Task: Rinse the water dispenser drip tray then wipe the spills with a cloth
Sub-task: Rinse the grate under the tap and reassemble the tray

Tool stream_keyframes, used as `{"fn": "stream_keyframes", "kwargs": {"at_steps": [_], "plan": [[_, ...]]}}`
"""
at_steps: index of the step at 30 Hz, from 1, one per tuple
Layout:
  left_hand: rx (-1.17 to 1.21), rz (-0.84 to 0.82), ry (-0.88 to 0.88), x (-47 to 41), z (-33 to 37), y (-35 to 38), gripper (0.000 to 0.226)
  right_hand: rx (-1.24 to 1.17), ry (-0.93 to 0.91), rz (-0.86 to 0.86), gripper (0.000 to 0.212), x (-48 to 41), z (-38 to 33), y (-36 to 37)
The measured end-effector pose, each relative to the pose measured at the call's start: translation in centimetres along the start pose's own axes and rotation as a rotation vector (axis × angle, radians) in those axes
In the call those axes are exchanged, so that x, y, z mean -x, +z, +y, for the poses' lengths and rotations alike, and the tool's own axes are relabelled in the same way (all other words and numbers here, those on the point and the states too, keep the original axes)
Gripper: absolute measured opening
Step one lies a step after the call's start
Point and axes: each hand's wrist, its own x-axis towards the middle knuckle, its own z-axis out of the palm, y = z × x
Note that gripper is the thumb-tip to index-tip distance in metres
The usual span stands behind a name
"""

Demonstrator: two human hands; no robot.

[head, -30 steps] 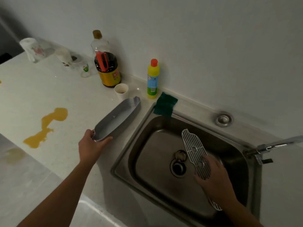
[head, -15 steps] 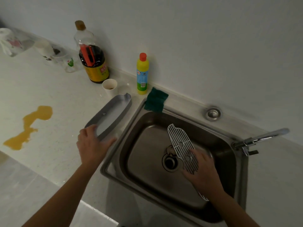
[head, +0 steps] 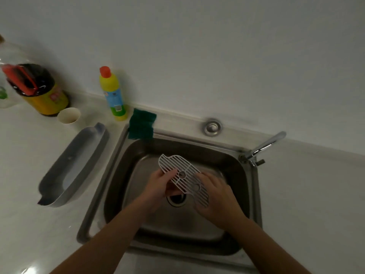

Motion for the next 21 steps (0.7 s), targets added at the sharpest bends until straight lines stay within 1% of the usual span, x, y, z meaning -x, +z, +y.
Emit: {"fn": "stream_keyframes", "kwargs": {"at_steps": [2,4,7,8,10,13,14,17,21], "plan": [[0.051,-0.003,-0.019,-1.0,-0.3,0.7,0.016,-0.101,0.074,-0.003,0.089,-0.1,1.5,-0.5],[0.087,0.000,-0.026,-1.8,-0.3,1.0,0.014,-0.186,0.222,0.065,0.081,-0.4,3.5,-1.3],[0.130,0.029,-0.020,-2.9,-0.4,1.4,0.015,-0.185,0.479,0.285,0.046,-1.1,7.3,-3.2],[0.134,0.039,-0.021,-3.2,-0.3,1.6,0.015,-0.191,0.554,0.325,0.040,-1.5,8.7,-3.8],[0.125,0.051,-0.021,-3.5,-0.3,1.9,0.016,-0.209,0.673,0.336,0.044,-2.3,11.2,-4.7],[0.118,0.040,-0.017,-3.7,-0.2,2.3,0.016,-0.131,0.780,0.285,0.052,-3.7,13.8,-5.3],[0.122,0.036,-0.015,-3.7,-0.2,2.4,0.016,-0.102,0.807,0.269,0.049,-4.1,14.5,-5.4],[0.138,0.039,-0.014,-3.9,-0.1,2.7,0.015,-0.040,0.820,0.239,0.031,-5.2,15.5,-5.5],[0.152,0.042,-0.020,-4.1,0.1,3.0,0.017,0.005,0.868,0.272,0.020,-6.2,16.3,-5.6]]}}
